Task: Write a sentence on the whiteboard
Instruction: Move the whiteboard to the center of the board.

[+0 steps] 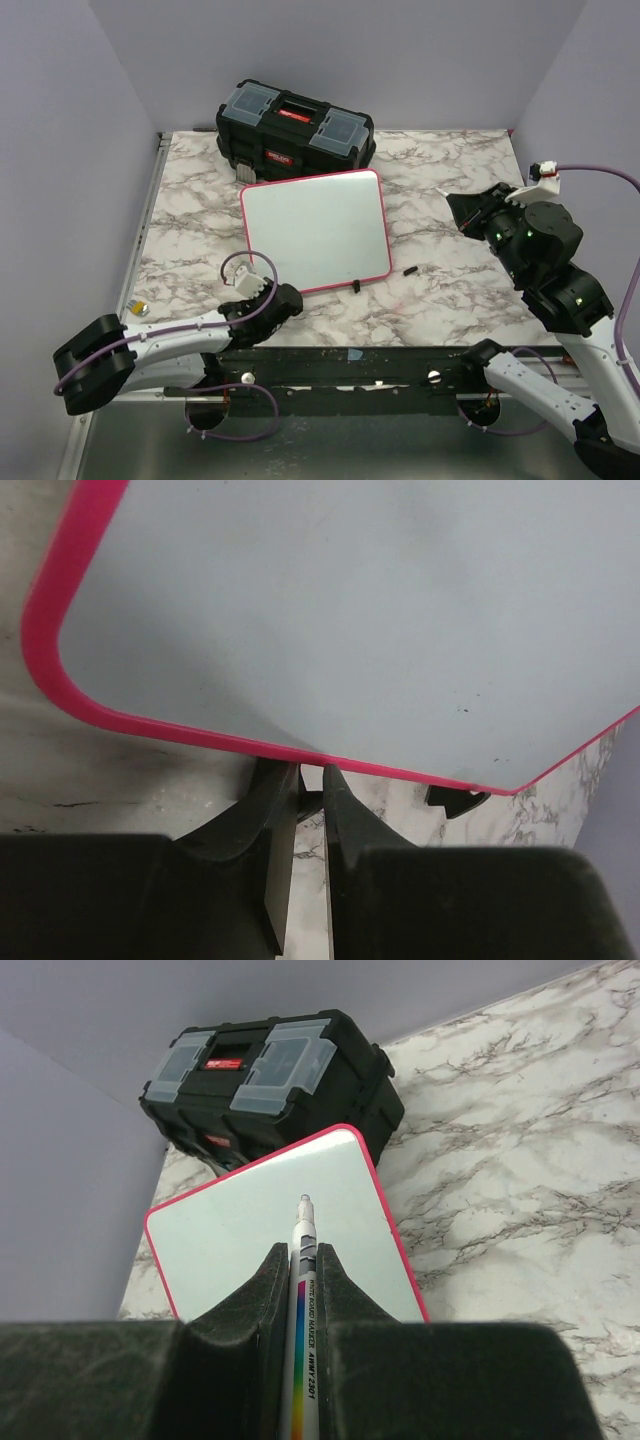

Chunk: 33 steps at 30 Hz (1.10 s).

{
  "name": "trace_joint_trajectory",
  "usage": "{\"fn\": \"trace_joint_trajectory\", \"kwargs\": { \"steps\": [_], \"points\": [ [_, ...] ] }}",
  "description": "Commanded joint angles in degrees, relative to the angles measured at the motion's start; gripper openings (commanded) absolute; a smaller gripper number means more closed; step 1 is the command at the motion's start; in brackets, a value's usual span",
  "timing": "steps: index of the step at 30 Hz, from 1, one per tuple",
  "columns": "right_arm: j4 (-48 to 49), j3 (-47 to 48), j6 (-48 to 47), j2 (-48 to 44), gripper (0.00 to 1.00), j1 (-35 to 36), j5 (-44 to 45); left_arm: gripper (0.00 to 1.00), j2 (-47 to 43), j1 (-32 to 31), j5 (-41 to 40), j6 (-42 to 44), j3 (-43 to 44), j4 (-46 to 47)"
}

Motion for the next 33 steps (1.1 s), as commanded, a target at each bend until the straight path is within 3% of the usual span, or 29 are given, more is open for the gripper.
{"fn": "trace_joint_trajectory", "kwargs": {
  "steps": [1, 14, 22, 33],
  "points": [
    [-0.87, -0.49, 0.48, 0.24, 0.01, -0.09, 1.92, 0.16, 5.72, -3.8, 6.68, 0.39, 1.65, -0.18],
    [-1.13, -0.69, 0.39, 0.45, 0.01, -0.05, 2.46, 0.15, 15.15, -9.97, 6.58, -0.46, 7.16, 2.2],
    [-1.31, -0.53, 0.56, 0.67, 0.01, -0.05, 2.29, 0.17, 11.9, -10.59, 5.88, -1.19, 4.39, 0.51],
    [-0.81, -0.76, 0.87, 1.18, 0.01, -0.05, 1.52, 0.32, 4.18, -12.11, 3.17, 0.35, 0.77, -4.29]
  ]
}}
